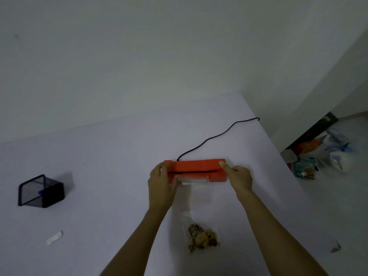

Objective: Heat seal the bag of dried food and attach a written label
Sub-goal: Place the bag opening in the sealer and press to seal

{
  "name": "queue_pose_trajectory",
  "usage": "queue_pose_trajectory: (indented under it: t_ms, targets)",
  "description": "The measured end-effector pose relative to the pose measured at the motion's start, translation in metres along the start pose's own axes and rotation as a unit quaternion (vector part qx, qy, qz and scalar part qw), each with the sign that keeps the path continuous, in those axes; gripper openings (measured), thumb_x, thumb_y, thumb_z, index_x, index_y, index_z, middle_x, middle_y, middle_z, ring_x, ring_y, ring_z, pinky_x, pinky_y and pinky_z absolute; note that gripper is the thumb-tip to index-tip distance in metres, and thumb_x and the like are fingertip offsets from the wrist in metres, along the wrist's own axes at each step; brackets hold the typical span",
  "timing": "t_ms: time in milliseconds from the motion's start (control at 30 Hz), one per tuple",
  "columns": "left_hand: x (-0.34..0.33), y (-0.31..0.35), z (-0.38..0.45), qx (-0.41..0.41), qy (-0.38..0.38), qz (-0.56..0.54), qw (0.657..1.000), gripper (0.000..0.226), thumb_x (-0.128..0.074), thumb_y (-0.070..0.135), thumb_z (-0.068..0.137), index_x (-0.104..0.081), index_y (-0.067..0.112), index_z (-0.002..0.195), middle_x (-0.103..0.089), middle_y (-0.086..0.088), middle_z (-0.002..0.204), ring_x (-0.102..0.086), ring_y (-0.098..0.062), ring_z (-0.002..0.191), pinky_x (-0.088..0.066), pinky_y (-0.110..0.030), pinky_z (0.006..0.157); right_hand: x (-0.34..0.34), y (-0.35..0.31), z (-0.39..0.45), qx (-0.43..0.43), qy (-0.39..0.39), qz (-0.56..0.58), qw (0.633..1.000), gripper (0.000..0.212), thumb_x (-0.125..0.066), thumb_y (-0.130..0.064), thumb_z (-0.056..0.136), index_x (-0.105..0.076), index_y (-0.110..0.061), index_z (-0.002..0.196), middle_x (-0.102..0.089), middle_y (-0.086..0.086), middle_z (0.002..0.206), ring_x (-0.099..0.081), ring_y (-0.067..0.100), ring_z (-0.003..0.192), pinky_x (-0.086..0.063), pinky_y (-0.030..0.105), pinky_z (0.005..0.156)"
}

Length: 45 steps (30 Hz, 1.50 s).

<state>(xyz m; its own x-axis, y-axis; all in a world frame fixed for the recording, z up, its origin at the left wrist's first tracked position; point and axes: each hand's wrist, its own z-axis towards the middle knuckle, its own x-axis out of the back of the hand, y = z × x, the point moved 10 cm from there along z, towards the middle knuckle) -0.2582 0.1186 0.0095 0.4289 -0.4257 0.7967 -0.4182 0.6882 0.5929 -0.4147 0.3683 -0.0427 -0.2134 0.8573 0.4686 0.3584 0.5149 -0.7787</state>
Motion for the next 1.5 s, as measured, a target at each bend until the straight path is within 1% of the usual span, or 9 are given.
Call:
queue_pose_trajectory:
  t_ms: [200, 467, 767, 867, 967, 1100, 1267, 1367, 1500]
  targets:
    - [-0.04, 0.002, 0.028, -0.038, -0.163, 0.11, 0.98, 0.061, -0.06, 0.039, 0.087, -0.038, 0.026, 0.143, -0.039, 0.001, 0.15, -0.03, -0.024, 0.141, -0.025, -0.043, 0.114, -0.008, 0.004, -0.017, 0.007, 0.01, 0.055, 0.998, 0.045, -0.062, -0.051, 0.084, -0.07, -0.015, 0.058, -0.067, -0.004, 0.06, -0.061, 0.013, 0.063, -0.046, 0.03, 0.066]
    - [-0.033, 0.015, 0.035, -0.093, -0.125, 0.085, 0.984, 0.042, -0.063, 0.02, 0.086, -0.057, 0.015, 0.127, -0.063, 0.0, 0.124, -0.053, -0.025, 0.119, -0.04, -0.039, 0.101, -0.012, 0.004, -0.032, 0.063, 0.013, 0.05, 0.997, 0.05, -0.057, -0.048, 0.089, -0.072, -0.012, 0.058, -0.067, -0.002, 0.054, -0.063, 0.01, 0.053, -0.047, 0.022, 0.06]
    - [-0.014, 0.006, 0.021, -0.037, -0.132, -0.044, 0.99, 0.042, -0.036, 0.038, 0.099, -0.037, 0.02, 0.138, -0.053, 0.0, 0.132, -0.054, -0.022, 0.115, -0.038, -0.043, 0.106, -0.052, 0.018, -0.045, 0.074, -0.108, -0.011, 0.991, 0.029, -0.07, -0.044, 0.08, -0.07, -0.016, 0.073, -0.069, -0.003, 0.07, -0.063, 0.013, 0.066, -0.043, 0.022, 0.058]
    - [0.002, -0.008, 0.017, 0.0, -0.101, -0.1, 0.99, 0.049, -0.031, 0.047, 0.095, -0.032, 0.023, 0.137, -0.062, 0.002, 0.121, -0.064, -0.02, 0.096, -0.052, -0.037, 0.081, -0.055, 0.02, -0.044, 0.068, -0.116, -0.013, 0.991, 0.026, -0.069, -0.041, 0.082, -0.071, -0.015, 0.076, -0.07, -0.001, 0.072, -0.063, 0.016, 0.068, -0.047, 0.025, 0.062]
    - [0.008, -0.03, 0.019, 0.08, -0.071, -0.167, 0.98, 0.05, -0.044, 0.032, 0.089, -0.037, 0.013, 0.134, -0.064, 0.0, 0.104, -0.061, -0.019, 0.085, -0.047, -0.031, 0.076, -0.058, 0.019, -0.044, 0.064, -0.124, -0.009, 0.99, 0.022, -0.067, -0.037, 0.084, -0.071, -0.017, 0.077, -0.069, 0.001, 0.074, -0.063, 0.018, 0.072, -0.048, 0.026, 0.066]
    - [-0.005, -0.053, 0.026, 0.192, -0.123, -0.282, 0.932, 0.054, -0.052, -0.008, 0.08, -0.048, 0.011, 0.131, -0.058, -0.009, 0.127, -0.053, -0.026, 0.121, -0.043, -0.036, 0.1, -0.06, 0.016, -0.045, 0.064, -0.131, -0.009, 0.989, 0.022, -0.064, -0.033, 0.088, -0.071, -0.013, 0.082, -0.071, 0.006, 0.081, -0.065, 0.022, 0.079, -0.048, 0.028, 0.069]
    - [-0.034, -0.049, 0.022, 0.159, -0.301, -0.28, 0.898, 0.082, -0.073, 0.008, 0.074, -0.031, 0.029, 0.141, -0.036, -0.001, 0.148, -0.035, -0.021, 0.135, -0.035, -0.046, 0.111, -0.063, 0.016, -0.044, 0.053, -0.129, -0.007, 0.99, 0.016, -0.063, -0.028, 0.089, -0.07, -0.018, 0.078, -0.072, 0.001, 0.082, -0.066, 0.019, 0.082, -0.05, 0.029, 0.074]
    - [-0.046, -0.057, 0.024, 0.148, -0.315, -0.241, 0.906, 0.094, -0.076, 0.005, 0.075, -0.02, 0.024, 0.148, -0.04, -0.005, 0.147, -0.036, -0.026, 0.137, -0.032, -0.05, 0.114, -0.065, 0.016, -0.044, 0.042, -0.134, 0.013, 0.99, 0.011, -0.062, -0.022, 0.088, -0.069, -0.021, 0.079, -0.073, 0.0, 0.081, -0.067, 0.018, 0.081, -0.053, 0.032, 0.078]
    - [-0.051, -0.056, 0.028, 0.122, -0.303, -0.238, 0.915, 0.08, -0.079, 0.025, 0.067, -0.039, 0.022, 0.136, -0.056, -0.003, 0.129, -0.051, -0.024, 0.123, -0.04, -0.051, 0.108, -0.065, 0.01, -0.046, 0.03, -0.134, 0.05, 0.989, 0.012, -0.062, -0.014, 0.087, -0.07, -0.017, 0.078, -0.073, 0.003, 0.079, -0.069, 0.021, 0.076, -0.056, 0.031, 0.074]
